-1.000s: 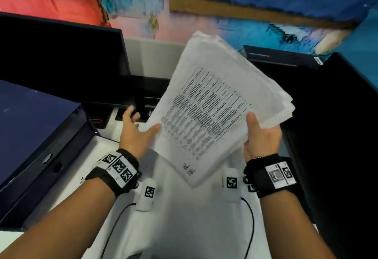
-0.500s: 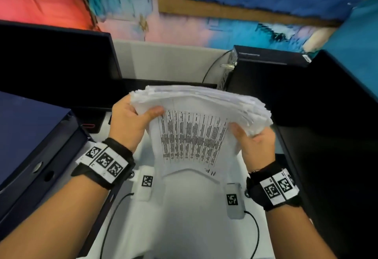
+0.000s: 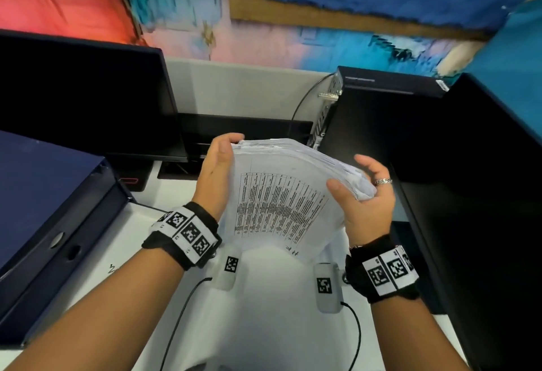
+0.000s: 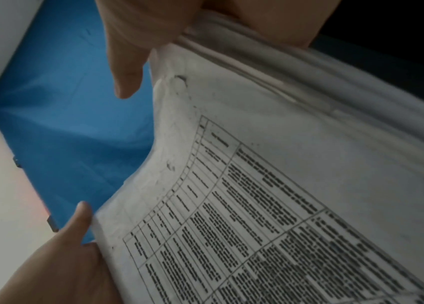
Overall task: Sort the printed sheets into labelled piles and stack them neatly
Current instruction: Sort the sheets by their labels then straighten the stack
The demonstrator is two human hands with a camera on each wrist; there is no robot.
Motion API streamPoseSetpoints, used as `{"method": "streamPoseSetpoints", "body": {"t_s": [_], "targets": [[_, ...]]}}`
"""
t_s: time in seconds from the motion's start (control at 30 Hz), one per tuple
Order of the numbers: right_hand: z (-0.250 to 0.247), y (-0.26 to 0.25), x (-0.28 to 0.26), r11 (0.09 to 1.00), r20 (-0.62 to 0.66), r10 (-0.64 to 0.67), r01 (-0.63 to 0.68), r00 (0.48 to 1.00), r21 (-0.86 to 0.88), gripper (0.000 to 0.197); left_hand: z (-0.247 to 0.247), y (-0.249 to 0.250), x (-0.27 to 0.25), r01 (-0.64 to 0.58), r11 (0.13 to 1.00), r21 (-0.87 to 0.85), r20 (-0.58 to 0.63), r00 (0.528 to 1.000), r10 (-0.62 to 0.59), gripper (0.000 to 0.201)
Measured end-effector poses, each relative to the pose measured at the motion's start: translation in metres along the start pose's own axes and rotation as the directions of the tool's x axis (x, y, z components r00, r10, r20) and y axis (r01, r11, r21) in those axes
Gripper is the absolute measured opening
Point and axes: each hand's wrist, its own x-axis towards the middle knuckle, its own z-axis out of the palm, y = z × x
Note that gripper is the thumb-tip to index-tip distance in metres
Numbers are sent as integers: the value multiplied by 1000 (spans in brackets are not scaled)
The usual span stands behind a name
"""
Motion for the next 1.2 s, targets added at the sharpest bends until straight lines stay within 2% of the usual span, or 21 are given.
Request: {"method": "streamPoseSetpoints", "body": {"t_s": [0.1,0.2,0.27,0.33,0.43,0.57,0.77,0.87,0.93,1.03,1.1,1.2], "targets": [[4,-3,3,998,-28,-56,55,998,-27,59,2,7,7,-29,999,-25,-3,1000,29,49],[10,-6,5,987,-8,-91,89,996,-137,36,6,9,7,-50,999,-6,79,996,50,48],[11,-5,9,956,-10,-123,116,992,-270,18,6,9,6,-66,997,-35,67,995,68,41],[12,-6,11,918,-5,-159,146,987,-370,9,4,9,5,-71,996,-44,43,996,73,34],[12,-7,12,920,-56,-138,107,989,-378,12,4,8,3,-74,997,-20,8,997,75,30],[12,-6,10,944,-179,-127,63,976,-323,26,4,4,3,-37,999,-32,-42,998,36,39],[15,-6,7,950,-190,-130,67,973,-306,10,4,7,0,-34,999,-9,-15,999,34,46],[12,-5,7,937,-188,-172,102,967,-334,7,0,11,2,-86,996,4,44,995,86,32],[13,-4,6,928,-136,-197,140,971,-346,7,0,14,4,-123,991,56,76,990,119,21],[14,-3,3,876,-48,-272,227,961,-425,4,1,16,7,-197,962,191,62,980,188,6],[14,-2,3,857,-33,-305,259,952,-445,3,1,17,9,-236,942,240,60,972,228,4],[14,-3,3,876,-77,-288,230,955,-425,9,1,20,10,-276,918,284,70,961,267,4]]}}
